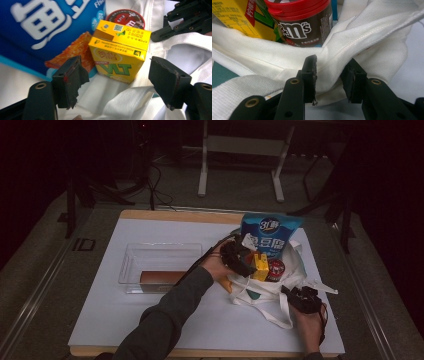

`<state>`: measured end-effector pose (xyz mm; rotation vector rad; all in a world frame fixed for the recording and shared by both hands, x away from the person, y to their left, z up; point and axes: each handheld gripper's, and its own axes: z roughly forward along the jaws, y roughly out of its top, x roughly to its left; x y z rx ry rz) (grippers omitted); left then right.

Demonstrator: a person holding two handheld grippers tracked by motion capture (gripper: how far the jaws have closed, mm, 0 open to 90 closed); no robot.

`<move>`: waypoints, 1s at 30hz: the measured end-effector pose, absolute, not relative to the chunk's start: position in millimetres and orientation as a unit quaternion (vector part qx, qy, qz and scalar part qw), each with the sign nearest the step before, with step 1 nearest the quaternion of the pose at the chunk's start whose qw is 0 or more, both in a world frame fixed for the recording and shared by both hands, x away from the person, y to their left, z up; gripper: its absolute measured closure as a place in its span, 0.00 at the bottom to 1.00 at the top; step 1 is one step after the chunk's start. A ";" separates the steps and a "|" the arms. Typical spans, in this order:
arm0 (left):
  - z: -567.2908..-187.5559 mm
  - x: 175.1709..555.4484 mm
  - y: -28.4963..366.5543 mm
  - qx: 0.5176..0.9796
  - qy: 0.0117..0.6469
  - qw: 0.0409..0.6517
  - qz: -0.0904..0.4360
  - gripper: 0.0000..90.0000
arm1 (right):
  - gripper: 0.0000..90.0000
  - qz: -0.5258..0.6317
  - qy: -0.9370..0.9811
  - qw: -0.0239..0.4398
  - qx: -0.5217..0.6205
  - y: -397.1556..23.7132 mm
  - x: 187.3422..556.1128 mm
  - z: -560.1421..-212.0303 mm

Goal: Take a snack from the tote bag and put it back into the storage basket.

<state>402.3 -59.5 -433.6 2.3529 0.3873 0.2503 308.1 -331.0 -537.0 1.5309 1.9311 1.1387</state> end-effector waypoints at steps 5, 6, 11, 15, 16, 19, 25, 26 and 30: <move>-442.1 404.9 -66.6 0.917 0.151 0.358 0.090 0.28 | 0.73 0.410 0.695 0.212 0.551 -331.2 308.1 -537.1; -443.0 405.7 -67.5 0.918 0.149 0.356 0.090 0.27 | 0.73 0.410 0.695 0.212 0.551 -331.2 308.1 -537.1; -448.5 409.2 -71.4 0.922 0.138 0.353 0.081 0.21 | 0.72 0.411 0.695 0.211 0.551 -331.3 308.0 -537.1; -451.2 412.6 -73.8 0.922 0.132 0.355 0.074 0.17 | 0.72 0.412 0.695 0.211 0.551 -331.4 308.1 -537.2; -451.7 413.3 -74.6 0.922 0.131 0.356 0.075 0.17 | 0.72 0.412 0.695 0.210 0.551 -331.4 308.1 -537.2; -453.6 414.7 -78.5 0.924 0.130 0.352 0.079 0.17 | 0.72 0.412 0.695 0.210 0.551 -331.5 308.1 -537.2; -461.6 417.1 -86.1 0.926 0.124 0.347 0.086 0.16 | 0.72 0.413 0.695 0.209 0.551 -331.7 308.0 -537.2; -462.7 417.9 -87.1 0.925 0.125 0.349 0.083 0.16 | 0.72 0.413 0.695 0.209 0.550 -331.7 308.0 -537.2; -462.7 418.7 -90.8 0.919 0.127 0.363 0.090 0.20 | 0.72 0.413 0.695 0.209 0.550 -331.8 308.1 -537.2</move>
